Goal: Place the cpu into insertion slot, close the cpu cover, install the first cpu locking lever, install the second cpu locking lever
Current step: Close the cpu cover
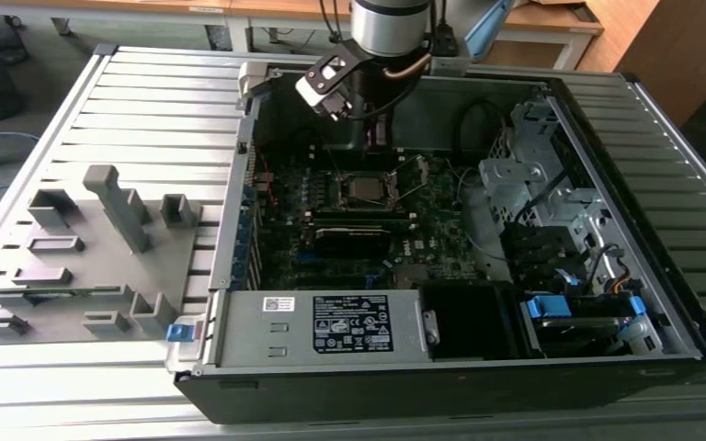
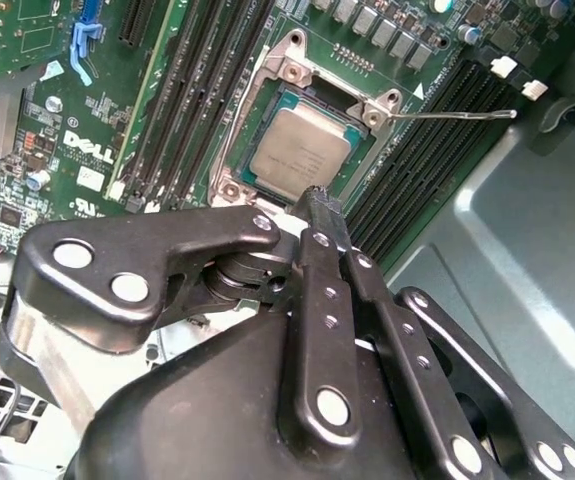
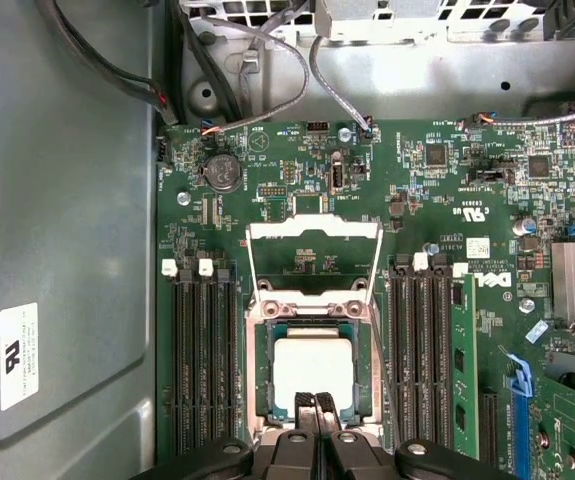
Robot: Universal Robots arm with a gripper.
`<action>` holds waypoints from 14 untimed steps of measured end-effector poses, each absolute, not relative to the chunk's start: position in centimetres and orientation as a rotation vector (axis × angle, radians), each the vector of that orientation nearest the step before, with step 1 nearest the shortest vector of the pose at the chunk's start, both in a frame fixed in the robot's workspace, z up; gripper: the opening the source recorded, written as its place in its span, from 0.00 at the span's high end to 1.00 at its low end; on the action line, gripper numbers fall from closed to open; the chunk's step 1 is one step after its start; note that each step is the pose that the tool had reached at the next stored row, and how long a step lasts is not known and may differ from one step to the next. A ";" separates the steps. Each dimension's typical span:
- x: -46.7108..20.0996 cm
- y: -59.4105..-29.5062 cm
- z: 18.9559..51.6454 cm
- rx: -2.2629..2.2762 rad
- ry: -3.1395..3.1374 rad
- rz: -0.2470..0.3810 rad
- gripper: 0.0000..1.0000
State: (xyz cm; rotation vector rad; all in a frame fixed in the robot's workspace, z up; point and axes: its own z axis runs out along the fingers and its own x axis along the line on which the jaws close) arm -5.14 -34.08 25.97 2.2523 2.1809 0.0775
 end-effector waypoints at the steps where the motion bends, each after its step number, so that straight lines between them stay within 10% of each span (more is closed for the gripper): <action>1: -5.1 -34.1 26.0 2.253 2.181 0.077 0.90; 14: -4.9 -34.1 26.1 2.253 2.181 0.078 0.90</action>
